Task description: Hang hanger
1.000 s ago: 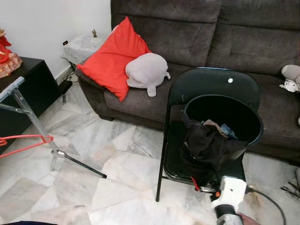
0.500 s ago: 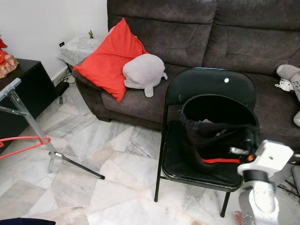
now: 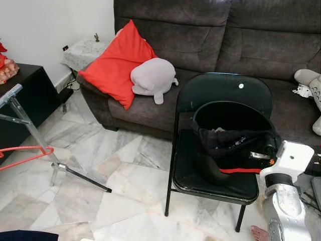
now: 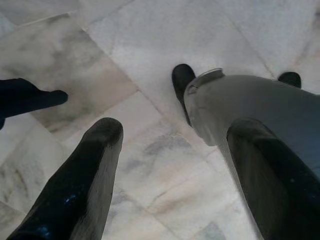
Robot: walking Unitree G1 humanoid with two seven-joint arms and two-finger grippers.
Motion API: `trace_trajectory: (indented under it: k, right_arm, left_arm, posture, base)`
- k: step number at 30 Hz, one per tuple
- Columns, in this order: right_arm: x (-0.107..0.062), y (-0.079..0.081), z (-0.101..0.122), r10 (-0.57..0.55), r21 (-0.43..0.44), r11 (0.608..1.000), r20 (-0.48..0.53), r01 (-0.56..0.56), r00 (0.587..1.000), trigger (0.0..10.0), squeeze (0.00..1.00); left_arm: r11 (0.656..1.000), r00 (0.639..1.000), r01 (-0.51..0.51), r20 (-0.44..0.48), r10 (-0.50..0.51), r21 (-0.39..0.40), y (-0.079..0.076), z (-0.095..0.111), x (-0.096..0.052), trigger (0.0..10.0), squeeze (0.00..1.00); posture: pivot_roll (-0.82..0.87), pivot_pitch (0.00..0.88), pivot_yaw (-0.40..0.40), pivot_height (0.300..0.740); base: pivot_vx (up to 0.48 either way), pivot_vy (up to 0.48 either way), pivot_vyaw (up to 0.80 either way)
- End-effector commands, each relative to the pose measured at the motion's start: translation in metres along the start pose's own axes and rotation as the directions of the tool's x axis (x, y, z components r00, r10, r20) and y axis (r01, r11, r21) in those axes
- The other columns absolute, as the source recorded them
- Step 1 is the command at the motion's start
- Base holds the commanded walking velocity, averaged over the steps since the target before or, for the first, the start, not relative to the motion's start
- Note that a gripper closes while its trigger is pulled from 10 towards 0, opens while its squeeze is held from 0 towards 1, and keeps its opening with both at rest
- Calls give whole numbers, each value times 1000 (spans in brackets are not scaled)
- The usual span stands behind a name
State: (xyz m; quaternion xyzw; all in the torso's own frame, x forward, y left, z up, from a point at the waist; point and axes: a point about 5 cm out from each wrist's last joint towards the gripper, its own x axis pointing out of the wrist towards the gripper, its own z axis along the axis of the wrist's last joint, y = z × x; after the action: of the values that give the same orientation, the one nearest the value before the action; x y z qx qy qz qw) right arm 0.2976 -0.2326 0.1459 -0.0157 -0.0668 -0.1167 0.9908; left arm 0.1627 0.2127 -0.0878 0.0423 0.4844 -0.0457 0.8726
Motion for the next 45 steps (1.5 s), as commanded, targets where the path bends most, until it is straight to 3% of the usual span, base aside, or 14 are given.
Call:
trace_trajectory:
  k: [1, 7, 14, 24, 25, 26, 27, 31, 32, 34, 35, 37, 38, 45]
  right_arm:
    - [4, 1, -5, -2, -18, 1000, -42, 1, 999, 0, 0]
    - [20, 1, -16, -10, -39, 999, -129, 5, 992, 0, 0]
    - [37, -1, -33, -39, 9, 999, -259, 42, 965, 0, 0]
    - [49, 11, -43, 39, 69, 997, -352, -15, 935, 0, 0]
    - [51, 13, -45, 54, 68, 997, -370, -31, 928, 2824, 0]
    - [53, 15, -45, 64, 71, 997, -372, -40, 926, 3725, 0]
    - [55, 16, -44, 71, 82, 996, -371, -44, 926, 4078, 0]
    - [61, 19, -40, 83, 97, 994, -378, -49, 922, 3961, 0]
    - [61, 22, -42, 105, 97, 993, -405, -71, 908, 10000, 0]
    - [62, 22, -42, 103, 94, 993, -412, -70, 906, 10000, 0]
    - [62, 23, -43, 103, 97, 993, -420, -68, 902, 10000, 176]
    - [62, 24, -43, 105, 98, 993, -423, -69, 900, 10000, 176]
    - [62, 24, -45, 96, 113, 992, -434, -51, 896, 10000, 1000]
    - [57, 25, -56, 109, 165, 986, -489, -31, 866, 10000, 1000]
  left_arm:
    - [1000, 999, -7, -38, 7, -1, 1, -9, -2, 10000, 0]
    - [1000, 999, -1, -38, 1, 1, -3, -9, -1, 10000, 0]
    - [1000, 999, 1, -49, -1, 1, -5, -16, -2, 10000, 0]
    - [1000, 999, -1, -49, 2, 10, -5, -12, -1, 10000, 0]
    - [1000, 999, -2, -49, 2, 12, -5, -13, -1, 10000, 0]
    - [1000, 999, -2, -49, 2, 13, -5, -13, -1, 10000, 0]
    - [1000, 999, -2, -48, 2, 13, -5, -13, -1, 10000, 0]
    - [1000, 999, -2, -52, 3, 14, -3, -17, -2, 10000, 0]
    - [1000, 998, -4, -56, 5, 13, 0, -20, -4, 10000, 0]
    - [1000, 998, -6, -62, 7, 13, 2, -23, -5, 10000, 0]
    - [1000, 998, -9, -68, 10, 11, 4, -26, -6, 10000, 0]
    - [1000, 998, -10, -69, 10, 11, 5, -27, -7, 10000, 0]
    - [1000, 997, -10, -72, 11, 10, 5, -28, -7, 10000, 0]
    - [1000, 998, 5, -66, -4, 14, -1, -21, -4, 10000, 0]
  posture:
    - [-96, 114, 48, 721]
    - [-94, 115, 50, 721]
    - [-88, 118, 55, 721]
    - [-87, 121, 60, 721]
    - [-85, 120, 60, 721]
    - [-84, 121, 61, 721]
    - [-84, 121, 61, 721]
    - [-86, 122, 61, 721]
    - [-86, 122, 60, 721]
    - [-84, 122, 59, 721]
    - [-81, 122, 59, 721]
    - [-81, 122, 59, 721]
    - [-81, 122, 59, 721]
    - [-84, 125, 59, 721]
  base:
    - [0, 0, 0]
    - [0, 0, 0]
    - [0, 0, 0]
    - [0, 0, 0]
    - [0, 0, 0]
    - [0, 0, 0]
    - [0, 0, 0]
    - [0, 0, 0]
    - [0, 0, 0]
    - [0, 0, 0]
    - [0, 0, 0]
    - [0, 0, 0]
    - [0, 0, 0]
    - [0, 0, 0]
